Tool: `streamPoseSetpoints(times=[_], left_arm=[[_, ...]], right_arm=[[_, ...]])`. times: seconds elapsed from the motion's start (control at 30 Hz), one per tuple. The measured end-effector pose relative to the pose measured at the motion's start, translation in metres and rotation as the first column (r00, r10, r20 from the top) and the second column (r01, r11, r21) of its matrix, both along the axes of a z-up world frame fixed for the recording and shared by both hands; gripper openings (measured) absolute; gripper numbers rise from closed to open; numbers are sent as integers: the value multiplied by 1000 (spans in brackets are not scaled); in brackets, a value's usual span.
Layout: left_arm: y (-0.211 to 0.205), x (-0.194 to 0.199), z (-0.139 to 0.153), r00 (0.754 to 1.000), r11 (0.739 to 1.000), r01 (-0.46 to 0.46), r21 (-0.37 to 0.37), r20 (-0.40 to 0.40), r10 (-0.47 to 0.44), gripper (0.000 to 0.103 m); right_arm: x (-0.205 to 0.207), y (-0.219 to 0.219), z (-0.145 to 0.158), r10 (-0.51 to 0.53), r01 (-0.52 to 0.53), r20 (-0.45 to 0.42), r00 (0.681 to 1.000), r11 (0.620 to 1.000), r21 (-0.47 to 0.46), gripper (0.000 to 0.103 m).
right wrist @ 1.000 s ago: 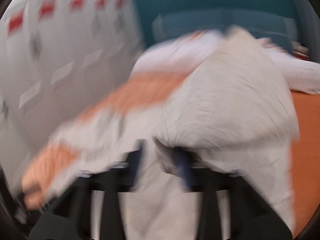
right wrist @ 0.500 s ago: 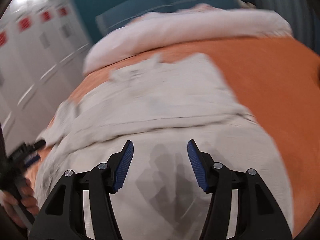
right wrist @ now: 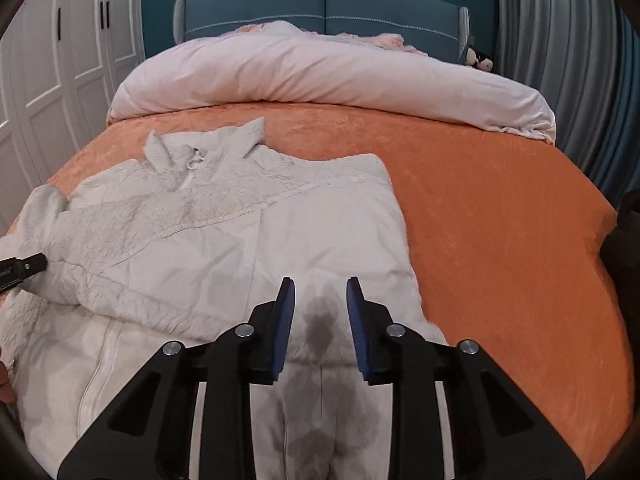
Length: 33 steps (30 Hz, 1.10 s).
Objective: Fold large clothes
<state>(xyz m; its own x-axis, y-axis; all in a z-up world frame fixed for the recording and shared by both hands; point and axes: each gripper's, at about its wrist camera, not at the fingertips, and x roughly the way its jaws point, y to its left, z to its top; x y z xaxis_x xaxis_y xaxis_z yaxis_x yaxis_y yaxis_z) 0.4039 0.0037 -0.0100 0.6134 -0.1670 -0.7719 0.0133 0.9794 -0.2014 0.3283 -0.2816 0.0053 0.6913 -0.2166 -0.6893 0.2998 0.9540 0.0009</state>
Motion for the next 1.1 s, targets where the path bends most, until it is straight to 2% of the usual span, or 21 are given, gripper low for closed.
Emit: streamPoseSetpoints(times=[0.13,0.2,0.27,0.37,0.5,0.57,0.63,0.73,0.83,0.9,1.0,1.1], left_arm=[[-6,14,-24,1000,996,-1,87,-30,3,12],[-7,14,-34,999,995,-1,101,-35,5,14],[-10,14,-41,1000,992,-3,127,-23,6,17],[-15,13,-46,1000,985,-10,173,-1,10,19],[-17,12,-46,1000,982,-15,188,7,14,20],[-9,8,-38,1000,988,-24,155,15,22,20],[8,0,-21,998,996,-46,77,35,44,23],[27,-2,0,996,998,-63,-20,62,64,41],[36,10,7,995,992,-85,-89,38,89,45],[29,23,-6,996,994,-91,-56,-5,91,45],[16,31,-34,996,994,-83,74,-33,86,49],[13,29,-41,996,992,-90,91,-15,92,51]], right_arm=[[18,-10,-19,-15,15,-76,997,1000,-4,25],[22,-21,-36,-22,24,-118,993,1000,16,23],[21,-29,-46,-18,27,-116,993,997,75,23],[21,-28,-50,-21,28,-109,994,997,65,23],[22,-26,-51,-22,29,-105,994,998,62,23],[18,-30,-43,-26,35,-91,995,995,92,23],[10,-38,-32,-35,44,-62,997,987,157,25],[-1,-54,-11,-60,56,10,998,970,238,27],[7,-65,0,-84,72,33,996,962,264,29],[23,-65,-6,-85,85,-10,996,975,206,29],[41,-66,-44,-90,107,-128,988,985,138,27],[36,-75,-55,-97,115,-95,991,973,198,29]])
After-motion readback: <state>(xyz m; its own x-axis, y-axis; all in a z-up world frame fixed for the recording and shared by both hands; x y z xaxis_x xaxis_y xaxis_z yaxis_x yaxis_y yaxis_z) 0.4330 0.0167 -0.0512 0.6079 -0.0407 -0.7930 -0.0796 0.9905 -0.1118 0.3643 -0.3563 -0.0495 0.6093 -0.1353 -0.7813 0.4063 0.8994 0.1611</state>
